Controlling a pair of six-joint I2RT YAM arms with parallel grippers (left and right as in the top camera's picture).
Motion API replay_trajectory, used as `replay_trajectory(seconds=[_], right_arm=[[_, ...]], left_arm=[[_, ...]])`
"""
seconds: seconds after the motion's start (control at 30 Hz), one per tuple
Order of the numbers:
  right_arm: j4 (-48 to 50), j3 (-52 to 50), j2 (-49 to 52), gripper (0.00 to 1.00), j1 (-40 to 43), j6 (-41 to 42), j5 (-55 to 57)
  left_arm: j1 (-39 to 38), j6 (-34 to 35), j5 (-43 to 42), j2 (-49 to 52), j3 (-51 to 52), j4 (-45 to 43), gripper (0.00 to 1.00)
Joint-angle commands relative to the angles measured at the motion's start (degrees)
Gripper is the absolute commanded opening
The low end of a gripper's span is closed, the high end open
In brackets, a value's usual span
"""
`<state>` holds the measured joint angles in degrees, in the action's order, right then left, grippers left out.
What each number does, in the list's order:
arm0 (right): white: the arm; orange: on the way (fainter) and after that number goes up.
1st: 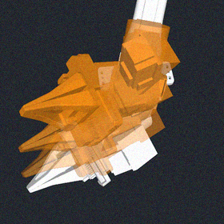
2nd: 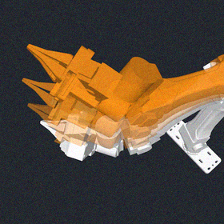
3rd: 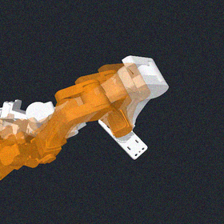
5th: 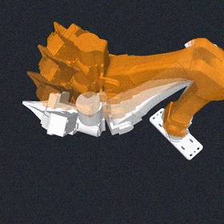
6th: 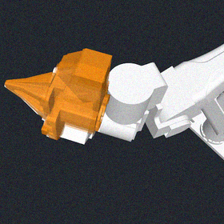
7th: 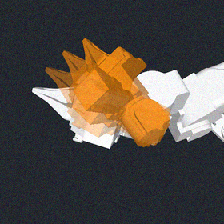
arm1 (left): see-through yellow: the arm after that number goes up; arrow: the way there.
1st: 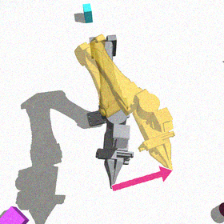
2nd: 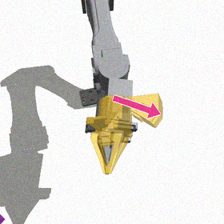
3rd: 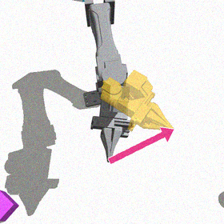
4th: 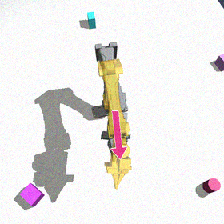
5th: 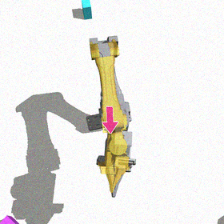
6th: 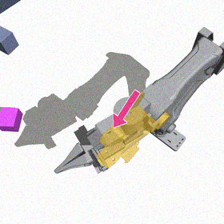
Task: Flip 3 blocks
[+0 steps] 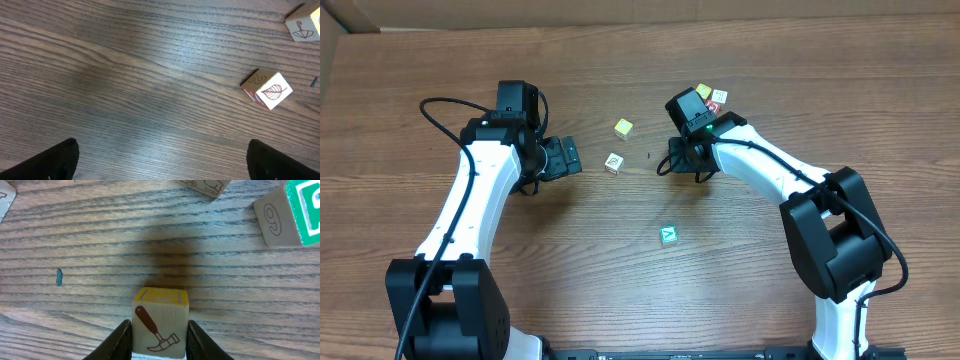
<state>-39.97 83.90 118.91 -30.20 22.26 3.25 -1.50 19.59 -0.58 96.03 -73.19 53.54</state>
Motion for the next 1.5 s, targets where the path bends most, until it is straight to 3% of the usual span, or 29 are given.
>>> replay_trajectory(seconds=[0.0,0.4,0.93,1.17,1.37,1.47], right_arm=[[-0.2,1.3,0.6,0.33,-0.2,0.0,0.5],[-0.7,1.4,-0.3,0.29,-0.2,0.0,0.5],[-1.9,1.3,-1.5,0.32,-0.2,0.0,0.5],[-2.0,1.3,-1.3,0.44,-0.2,0.0,0.5],[-1.3,1.3,-0.3,0.43,-0.2,0.0,0.5],[-1.0,1.3,-0.3,0.34,-0.2,0.0,0.5]], left_arm=[[0.0,0.8,0.6,0.2,-0.8,0.0,1.0],[0.0,0.8,0.6,0.2,-0.8,0.0,1.0],[0.0,0.8,0.6,0.2,-0.8,0.0,1.0],[0.0,0.8,0.6,0.2,-0.8,0.0,1.0],[0.0,0.8,0.6,0.2,-0.8,0.0,1.0],[0.0,0.8,0.6,0.2,-0.8,0.0,1.0]])
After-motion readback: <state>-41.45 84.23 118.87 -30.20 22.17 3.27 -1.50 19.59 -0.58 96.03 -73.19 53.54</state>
